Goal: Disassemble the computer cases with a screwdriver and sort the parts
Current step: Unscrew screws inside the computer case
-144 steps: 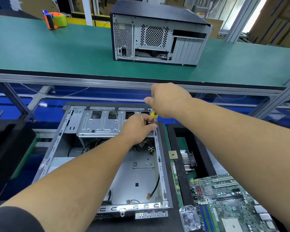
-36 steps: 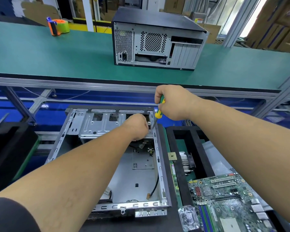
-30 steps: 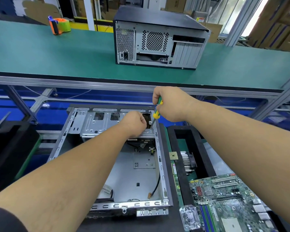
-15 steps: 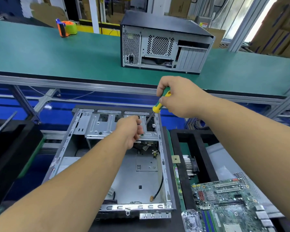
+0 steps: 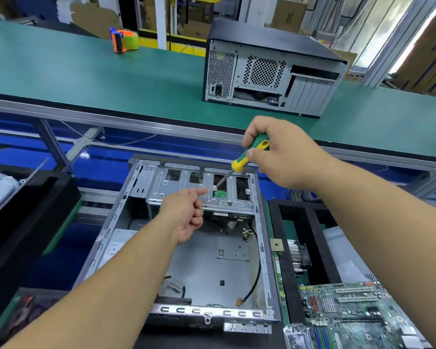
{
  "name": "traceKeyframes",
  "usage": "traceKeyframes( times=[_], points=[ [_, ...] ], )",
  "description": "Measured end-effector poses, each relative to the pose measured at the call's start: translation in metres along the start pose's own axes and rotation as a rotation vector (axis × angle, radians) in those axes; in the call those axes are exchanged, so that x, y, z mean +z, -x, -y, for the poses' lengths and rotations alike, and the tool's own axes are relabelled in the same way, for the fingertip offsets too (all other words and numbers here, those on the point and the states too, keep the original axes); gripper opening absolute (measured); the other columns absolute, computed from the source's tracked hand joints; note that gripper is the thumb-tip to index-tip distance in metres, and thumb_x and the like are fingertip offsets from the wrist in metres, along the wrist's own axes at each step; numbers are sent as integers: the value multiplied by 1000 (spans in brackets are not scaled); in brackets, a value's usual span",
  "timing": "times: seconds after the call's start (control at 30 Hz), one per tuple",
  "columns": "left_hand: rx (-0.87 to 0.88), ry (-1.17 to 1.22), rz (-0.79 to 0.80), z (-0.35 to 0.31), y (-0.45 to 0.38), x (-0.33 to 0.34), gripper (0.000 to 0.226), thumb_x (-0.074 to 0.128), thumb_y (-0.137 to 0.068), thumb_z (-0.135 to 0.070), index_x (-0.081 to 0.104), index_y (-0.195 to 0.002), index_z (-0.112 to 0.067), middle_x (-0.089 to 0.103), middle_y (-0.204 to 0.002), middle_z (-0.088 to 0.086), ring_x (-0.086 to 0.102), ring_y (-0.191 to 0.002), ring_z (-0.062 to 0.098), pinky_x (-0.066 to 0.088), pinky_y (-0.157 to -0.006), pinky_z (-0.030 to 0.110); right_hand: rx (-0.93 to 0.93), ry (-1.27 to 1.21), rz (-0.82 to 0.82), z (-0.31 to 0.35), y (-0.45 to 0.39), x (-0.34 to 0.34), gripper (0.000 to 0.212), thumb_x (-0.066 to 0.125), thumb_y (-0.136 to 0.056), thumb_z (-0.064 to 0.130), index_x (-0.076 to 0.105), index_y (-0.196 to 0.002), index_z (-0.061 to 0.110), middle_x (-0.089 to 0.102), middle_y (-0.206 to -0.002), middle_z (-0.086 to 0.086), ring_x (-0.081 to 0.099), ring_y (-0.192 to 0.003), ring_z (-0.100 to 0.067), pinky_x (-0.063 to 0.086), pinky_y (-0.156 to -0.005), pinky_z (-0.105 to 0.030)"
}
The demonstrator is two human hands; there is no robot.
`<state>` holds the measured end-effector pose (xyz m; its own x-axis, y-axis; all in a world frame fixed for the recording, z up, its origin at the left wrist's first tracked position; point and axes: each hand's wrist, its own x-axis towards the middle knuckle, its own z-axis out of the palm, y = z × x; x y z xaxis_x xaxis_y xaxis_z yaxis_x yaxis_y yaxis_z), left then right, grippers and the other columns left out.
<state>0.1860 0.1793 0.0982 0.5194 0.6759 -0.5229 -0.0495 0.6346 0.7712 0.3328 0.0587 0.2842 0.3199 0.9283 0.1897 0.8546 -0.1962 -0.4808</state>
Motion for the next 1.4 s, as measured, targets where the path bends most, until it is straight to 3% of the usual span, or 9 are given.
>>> traceKeyframes(
  times=[0.13,0.23,0.3,0.67,0.87,0.97,1.13,1.27,1.4],
  points=[
    [428,-603,-167,-10,-4,-16,21,53,-102,-26,73,-100,-31,56,-65,-12,50,-57,8,36,-54,25,47,120,114,-2,-15,26,17,61,-95,15,58,-93,31,59,-83,5,52,-62,-12,34,-50,-26],
    [660,-1107,-79,-23,-11,-16,10,64,-98,-38,69,-106,-43,46,-58,-13,46,-53,3,37,-52,26,55,146,142,-2,-22,39,15,60,-96,16,57,-94,31,55,-84,9,53,-64,-11,34,-51,-26],
    [678,-1226,-20,-28,-20,-10,13,67,-96,-43,73,-108,-42,49,-58,-15,50,-55,3,37,-53,25,55,151,152,-1,-26,44,15,61,-97,17,57,-94,31,56,-83,9,55,-64,-12,34,-50,-26],
    [827,-1358,87,-13,-44,-9,6,67,-97,-38,69,-96,-32,54,-77,-18,53,-72,11,43,-66,31,100,173,222,2,-41,53,18,58,-97,16,58,-92,34,55,-89,13,55,-64,-9,36,-49,-25],
    [810,-1349,100,-14,-45,-8,9,65,-98,-38,64,-89,-35,64,-85,-15,59,-78,13,44,-65,30,49,221,228,8,-40,57,17,58,-96,12,60,-97,29,56,-89,12,53,-69,-5,36,-50,-27],
    [820,-1396,107,-14,-45,-9,15,64,-98,-38,57,-85,-38,53,-74,-18,54,-73,13,35,-60,28,69,234,230,9,-42,59,15,57,-96,11,60,-98,26,54,-84,13,50,-65,-5,33,-48,-24],
    [829,-1436,104,-13,-45,-8,15,61,-100,-36,58,-85,-36,58,-84,-12,56,-77,17,38,-65,30,95,264,248,10,-46,60,11,59,-97,16,60,-100,27,57,-86,9,54,-68,-10,34,-50,-26],
    [792,-1477,141,-16,-46,-9,11,60,-100,-28,64,-90,-31,67,-94,-8,60,-82,18,46,-69,31,69,379,300,14,-50,61,9,56,-102,25,57,-111,22,58,-93,4,54,-78,-14,38,-56,-29],
    [742,-1436,175,-20,-45,-10,16,58,-101,-23,74,-104,-27,70,-101,-5,63,-87,17,53,-78,33,-19,625,342,23,-57,61,26,41,-109,35,56,-118,16,61,-108,-6,56,-95,-29,42,-70,-36]
  ],
)
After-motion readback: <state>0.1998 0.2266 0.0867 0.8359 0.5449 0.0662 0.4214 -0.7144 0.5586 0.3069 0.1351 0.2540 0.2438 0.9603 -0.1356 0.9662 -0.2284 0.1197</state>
